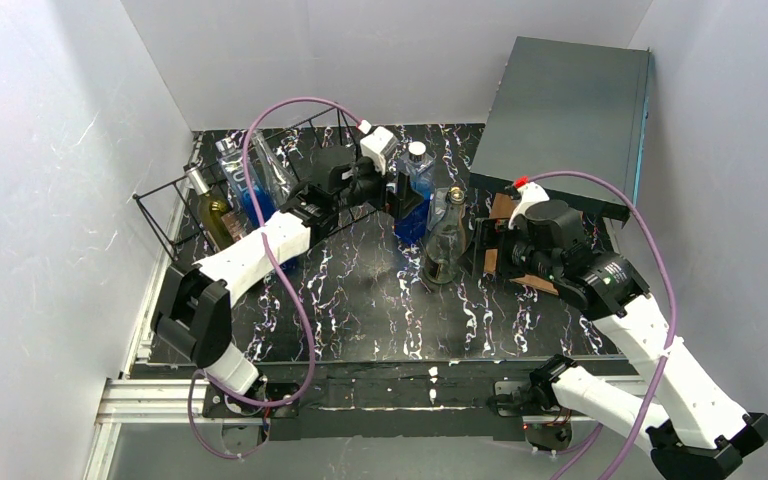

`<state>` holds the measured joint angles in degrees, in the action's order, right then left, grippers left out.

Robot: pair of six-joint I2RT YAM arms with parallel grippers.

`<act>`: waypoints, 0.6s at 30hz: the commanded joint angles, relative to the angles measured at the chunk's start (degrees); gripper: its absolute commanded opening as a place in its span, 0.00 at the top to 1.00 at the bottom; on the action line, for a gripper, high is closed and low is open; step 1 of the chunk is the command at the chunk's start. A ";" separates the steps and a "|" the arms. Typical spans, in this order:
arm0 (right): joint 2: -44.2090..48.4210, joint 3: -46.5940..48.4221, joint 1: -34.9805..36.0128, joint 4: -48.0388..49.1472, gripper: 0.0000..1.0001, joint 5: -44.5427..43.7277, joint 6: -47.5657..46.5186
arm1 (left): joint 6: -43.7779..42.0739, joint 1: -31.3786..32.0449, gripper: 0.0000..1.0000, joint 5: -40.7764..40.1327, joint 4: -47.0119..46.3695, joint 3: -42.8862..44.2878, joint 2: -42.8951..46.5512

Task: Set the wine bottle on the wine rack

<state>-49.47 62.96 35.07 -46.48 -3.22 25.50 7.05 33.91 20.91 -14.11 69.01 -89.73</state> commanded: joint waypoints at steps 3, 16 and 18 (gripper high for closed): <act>1.19 0.01 0.35 1.42 0.00 -0.57 -0.62 | -1.86 0.89 0.02 -4.15 -1.52 4.68 -2.44; 1.81 -0.34 0.35 1.43 0.00 -0.51 -0.54 | -0.47 1.33 0.11 -5.53 -1.62 8.82 -8.36; 2.00 -0.53 0.35 1.42 0.00 -0.55 -0.54 | -0.10 1.33 0.13 -6.33 -1.70 8.99 -8.84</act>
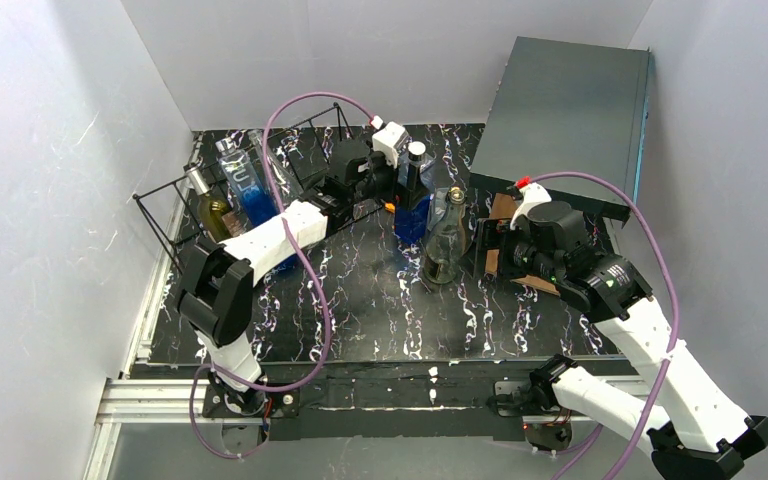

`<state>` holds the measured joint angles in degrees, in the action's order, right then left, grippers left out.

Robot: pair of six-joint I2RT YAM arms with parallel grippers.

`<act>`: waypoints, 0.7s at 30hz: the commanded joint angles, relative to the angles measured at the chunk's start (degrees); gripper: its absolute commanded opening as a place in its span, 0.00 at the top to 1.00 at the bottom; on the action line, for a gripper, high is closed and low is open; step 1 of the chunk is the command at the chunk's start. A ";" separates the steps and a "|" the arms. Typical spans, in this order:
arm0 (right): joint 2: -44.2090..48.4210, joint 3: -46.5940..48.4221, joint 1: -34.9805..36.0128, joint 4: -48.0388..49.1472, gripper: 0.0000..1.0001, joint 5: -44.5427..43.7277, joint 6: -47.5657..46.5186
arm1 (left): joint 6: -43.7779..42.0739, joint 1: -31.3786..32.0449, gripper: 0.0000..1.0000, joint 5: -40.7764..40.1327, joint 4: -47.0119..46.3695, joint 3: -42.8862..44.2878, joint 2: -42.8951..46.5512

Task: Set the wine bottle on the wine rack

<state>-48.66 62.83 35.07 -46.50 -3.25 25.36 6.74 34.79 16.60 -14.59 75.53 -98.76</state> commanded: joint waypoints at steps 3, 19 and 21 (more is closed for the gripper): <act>1.21 -0.67 0.35 1.66 0.00 -0.53 -0.38 | 0.74 0.46 0.17 -2.64 -1.47 2.84 -0.49; 2.13 -0.39 0.35 0.98 0.00 -0.63 -0.05 | 0.76 0.46 0.75 -7.85 -1.78 0.94 6.29; 1.97 -0.17 0.35 0.90 0.00 -0.56 -0.05 | -0.38 0.46 0.81 -8.84 -1.36 0.24 9.35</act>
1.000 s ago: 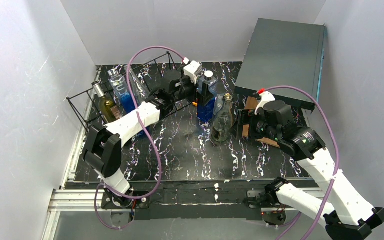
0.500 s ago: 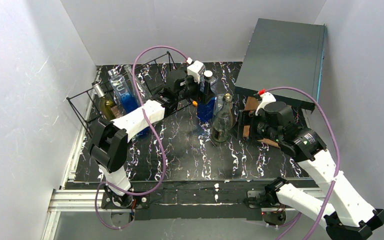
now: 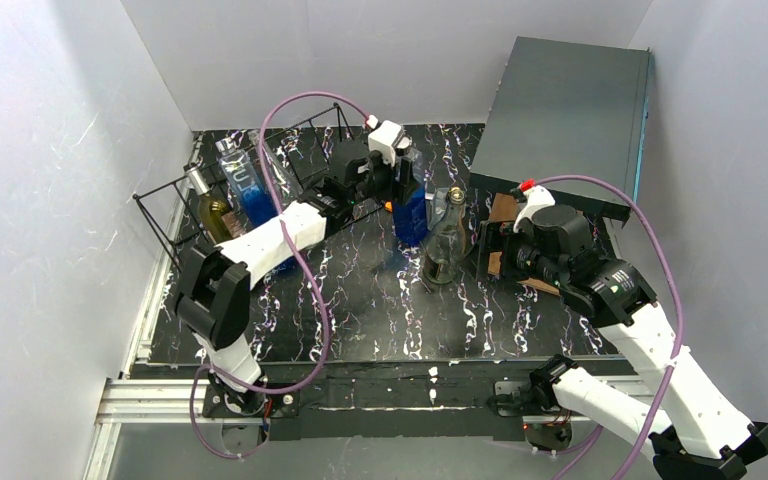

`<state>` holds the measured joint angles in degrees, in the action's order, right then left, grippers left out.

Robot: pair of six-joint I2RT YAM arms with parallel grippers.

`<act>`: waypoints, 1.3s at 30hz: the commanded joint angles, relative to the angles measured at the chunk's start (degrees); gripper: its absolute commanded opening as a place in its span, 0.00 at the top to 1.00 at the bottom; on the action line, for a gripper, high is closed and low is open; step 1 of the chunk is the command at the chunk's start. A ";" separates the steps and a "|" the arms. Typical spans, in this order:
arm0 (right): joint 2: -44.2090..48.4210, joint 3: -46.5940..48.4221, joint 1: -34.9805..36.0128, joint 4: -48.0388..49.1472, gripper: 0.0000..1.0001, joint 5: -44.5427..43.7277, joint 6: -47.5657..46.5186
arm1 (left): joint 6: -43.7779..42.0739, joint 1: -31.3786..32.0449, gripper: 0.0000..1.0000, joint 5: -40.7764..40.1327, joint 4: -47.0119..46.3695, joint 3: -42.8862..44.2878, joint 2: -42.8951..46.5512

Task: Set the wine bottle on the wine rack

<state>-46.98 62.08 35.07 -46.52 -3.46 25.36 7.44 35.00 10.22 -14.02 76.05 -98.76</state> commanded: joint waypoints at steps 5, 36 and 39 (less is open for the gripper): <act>0.14 0.99 0.35 0.82 0.00 -0.31 -0.01 | -4.72 0.24 1.00 -8.33 2.56 -0.38 17.15; -3.84 2.84 0.35 -0.84 0.00 0.39 0.45 | -12.53 -25.14 1.00 -43.75 47.49 9.76 41.08; -4.98 3.32 0.31 -1.27 0.00 0.85 0.47 | -10.79 -28.05 1.00 -43.37 46.72 8.77 40.85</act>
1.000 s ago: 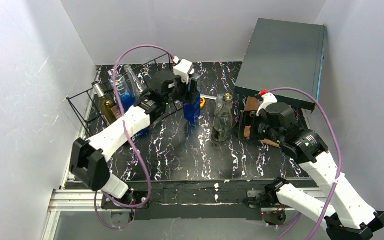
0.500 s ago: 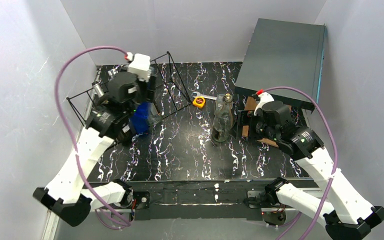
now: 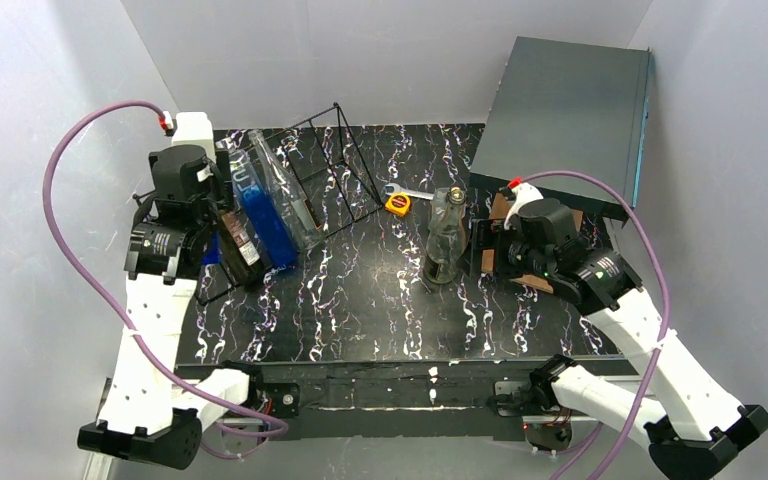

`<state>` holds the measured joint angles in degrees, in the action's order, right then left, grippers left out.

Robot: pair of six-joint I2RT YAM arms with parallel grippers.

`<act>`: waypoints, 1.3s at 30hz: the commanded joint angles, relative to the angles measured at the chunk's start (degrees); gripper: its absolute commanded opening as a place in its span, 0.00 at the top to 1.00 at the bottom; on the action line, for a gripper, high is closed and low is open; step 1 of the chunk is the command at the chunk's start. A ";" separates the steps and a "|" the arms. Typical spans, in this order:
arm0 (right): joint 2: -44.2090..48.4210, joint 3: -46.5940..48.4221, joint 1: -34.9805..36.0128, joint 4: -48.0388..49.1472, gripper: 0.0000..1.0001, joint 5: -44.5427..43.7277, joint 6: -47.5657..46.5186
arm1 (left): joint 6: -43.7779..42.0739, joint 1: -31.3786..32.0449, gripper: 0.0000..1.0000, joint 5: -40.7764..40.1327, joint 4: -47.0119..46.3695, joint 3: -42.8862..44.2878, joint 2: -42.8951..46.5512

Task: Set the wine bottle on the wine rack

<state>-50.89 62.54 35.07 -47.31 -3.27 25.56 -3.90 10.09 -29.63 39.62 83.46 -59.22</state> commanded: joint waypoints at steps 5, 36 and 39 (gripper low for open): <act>-3.84 4.03 0.35 -1.45 0.00 0.93 -0.33 | 5.95 -8.31 1.00 -1.95 -7.25 -0.03 -1.04; -9.74 4.97 0.35 -0.64 0.00 2.92 1.20 | 13.83 -19.72 1.00 -1.39 -7.27 -8.93 -14.16; -9.92 4.51 0.31 -0.18 0.00 2.86 1.16 | 14.21 -20.23 1.00 -0.44 -7.12 -9.31 -14.78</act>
<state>-60.45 65.47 35.07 -49.28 -1.04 26.41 10.22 -9.32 -28.25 36.73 73.41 -74.87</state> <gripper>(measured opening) 0.997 0.603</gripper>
